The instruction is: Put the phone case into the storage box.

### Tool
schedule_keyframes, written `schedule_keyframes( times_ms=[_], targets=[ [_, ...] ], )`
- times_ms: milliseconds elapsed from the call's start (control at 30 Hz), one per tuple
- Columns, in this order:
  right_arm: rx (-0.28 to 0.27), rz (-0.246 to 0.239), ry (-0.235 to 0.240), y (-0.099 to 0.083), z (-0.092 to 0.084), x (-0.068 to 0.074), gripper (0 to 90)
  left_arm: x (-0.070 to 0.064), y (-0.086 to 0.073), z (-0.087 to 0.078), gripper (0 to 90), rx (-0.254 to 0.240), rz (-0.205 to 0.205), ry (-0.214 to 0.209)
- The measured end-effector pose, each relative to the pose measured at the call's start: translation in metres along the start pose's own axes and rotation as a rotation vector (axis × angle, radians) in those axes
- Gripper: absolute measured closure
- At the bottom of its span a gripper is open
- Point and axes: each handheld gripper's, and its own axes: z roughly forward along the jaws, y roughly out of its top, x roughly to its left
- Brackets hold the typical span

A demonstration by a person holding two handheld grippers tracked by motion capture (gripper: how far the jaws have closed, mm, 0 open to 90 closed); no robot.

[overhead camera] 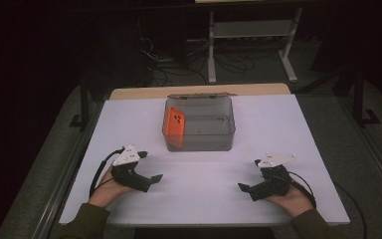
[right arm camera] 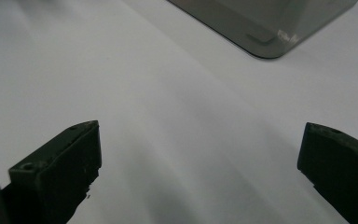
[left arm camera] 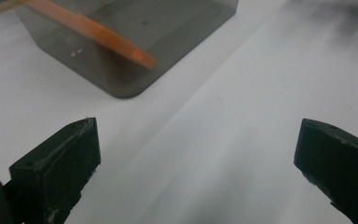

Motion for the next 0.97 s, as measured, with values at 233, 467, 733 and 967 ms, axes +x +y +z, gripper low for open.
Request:
schedule_keyframes(
  times_ms=[233,467,733,967],
  targets=[
    [-0.006,-0.009,-0.01,0.001,0.002,-0.003,0.0,-0.003,-0.006,0.001,0.0,0.005,-0.005,-0.013],
    [-0.008,-0.023,-0.02,0.003,0.009,-0.007,0.0,-0.003,-0.009,0.0,0.0,0.005,-0.001,-0.02],
    [-0.019,-0.024,-0.029,0.003,0.008,-0.007,0.0,-0.004,-0.012,0.002,0.0,0.01,0.001,-0.021],
    [-0.015,-0.026,-0.03,0.003,0.008,-0.007,0.0,-0.002,-0.012,0.002,0.0,0.019,0.004,-0.022]
  ],
)
